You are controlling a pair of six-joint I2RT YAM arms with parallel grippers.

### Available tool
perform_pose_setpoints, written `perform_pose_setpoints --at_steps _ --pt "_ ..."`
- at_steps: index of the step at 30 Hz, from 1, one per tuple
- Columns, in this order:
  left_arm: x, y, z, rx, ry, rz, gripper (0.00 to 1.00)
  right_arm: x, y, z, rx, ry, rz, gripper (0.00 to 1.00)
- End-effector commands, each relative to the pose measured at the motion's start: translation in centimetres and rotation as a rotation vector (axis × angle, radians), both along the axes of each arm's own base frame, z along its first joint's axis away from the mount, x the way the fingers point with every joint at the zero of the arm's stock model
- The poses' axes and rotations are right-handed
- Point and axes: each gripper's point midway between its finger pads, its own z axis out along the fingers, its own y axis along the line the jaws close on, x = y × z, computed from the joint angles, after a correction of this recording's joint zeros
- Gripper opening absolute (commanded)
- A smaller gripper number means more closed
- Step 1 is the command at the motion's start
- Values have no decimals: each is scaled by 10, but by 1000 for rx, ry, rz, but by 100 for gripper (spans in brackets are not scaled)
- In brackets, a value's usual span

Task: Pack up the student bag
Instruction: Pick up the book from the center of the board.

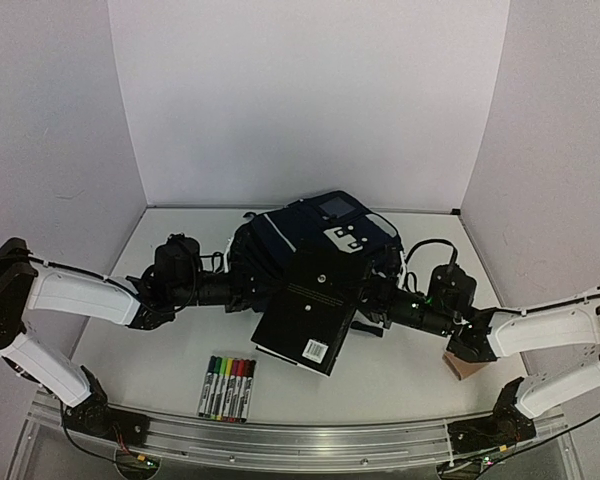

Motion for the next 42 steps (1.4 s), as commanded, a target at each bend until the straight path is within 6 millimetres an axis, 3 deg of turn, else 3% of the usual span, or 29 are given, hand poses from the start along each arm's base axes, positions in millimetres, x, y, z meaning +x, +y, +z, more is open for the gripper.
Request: perform_pose_setpoints --at_steps 1,4,6,10,16,18,20,29,32,34,39,42 --pt "-7 0 -4 90 -32 -34 46 -26 2 105 271 -239 82 3" --pt "-7 7 0 114 -76 -25 76 -29 0 113 284 -257 91 0" --pt "-11 9 6 112 -110 -42 86 -33 1 120 294 -274 112 0" --pt "-26 5 19 94 -155 -139 93 -42 1 136 319 -308 155 0" --pt "-47 -6 44 -11 -182 -289 94 -52 6 150 332 -342 224 0" --pt "-54 -9 55 -75 -190 -340 86 -52 7 149 326 -344 227 0" --pt "-58 -10 62 -119 -190 -365 70 -51 8 146 316 -340 224 0" --pt "-59 -4 64 -157 -179 -331 7 -44 8 133 254 -336 189 1" --pt "-48 3 62 -135 -169 -260 0 -31 12 122 125 -353 135 19" --pt "-32 15 58 -84 -142 -164 0 -18 12 105 -15 -344 85 40" --pt "3 59 51 50 -99 38 0 12 8 92 -302 -424 -16 80" --pt "24 98 54 119 -80 184 0 30 11 81 -447 -450 -51 93"
